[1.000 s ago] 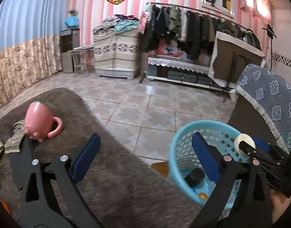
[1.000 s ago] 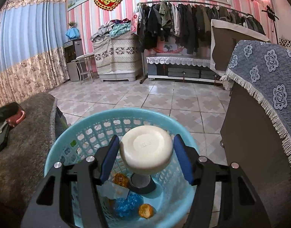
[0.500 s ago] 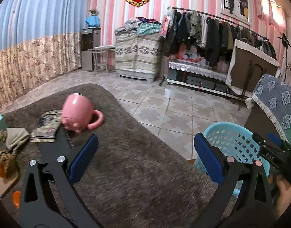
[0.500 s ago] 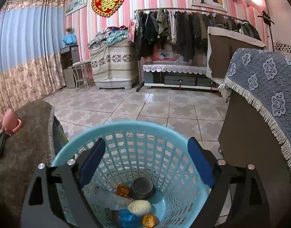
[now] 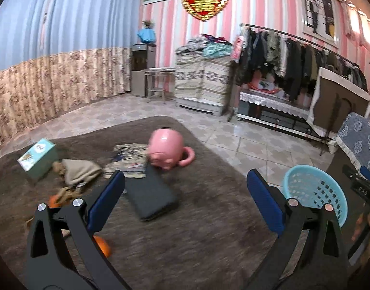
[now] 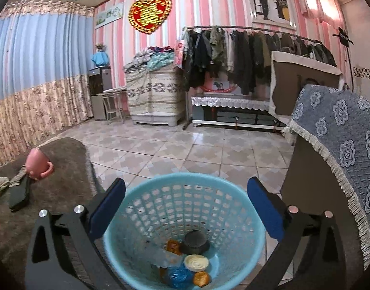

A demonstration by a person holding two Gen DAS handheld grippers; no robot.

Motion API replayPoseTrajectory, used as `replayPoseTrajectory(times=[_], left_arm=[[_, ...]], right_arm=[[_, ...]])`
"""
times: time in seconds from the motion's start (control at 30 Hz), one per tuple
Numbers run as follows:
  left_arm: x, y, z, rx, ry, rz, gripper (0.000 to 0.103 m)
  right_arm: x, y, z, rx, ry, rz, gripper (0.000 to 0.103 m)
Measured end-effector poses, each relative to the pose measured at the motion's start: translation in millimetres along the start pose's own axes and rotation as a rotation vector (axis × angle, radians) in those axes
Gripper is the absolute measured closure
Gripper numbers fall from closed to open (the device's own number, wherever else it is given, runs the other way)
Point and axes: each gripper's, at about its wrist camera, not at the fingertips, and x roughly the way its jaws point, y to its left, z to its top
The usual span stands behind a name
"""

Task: Collect trash
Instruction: 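Move the left tool to the orange peel on the phone case and close on it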

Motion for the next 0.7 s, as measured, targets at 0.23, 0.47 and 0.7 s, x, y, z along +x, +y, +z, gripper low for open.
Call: replayPoseTrajectory(times=[0.23,0.47,0.7], left_arm=[[-24.9,66.6,-5.5,-0.027,-0.015,0.117,0.005],[-50.7,128.6,-20.5,-0.06,-0.013,0.217,0.005],[-59.1,178.4,-39.3,-0.097,0.014,0.295,0.005]], right_arm=[[-11.7,50.4,-3.1,-0.047,0.003,0.06,0.005],[-27.8,104.2,-12.3,-0.118,0.006,0.142,0.005],[-31.9,160.0,-23.3,-0.194,0.021,0.212,0.005]])
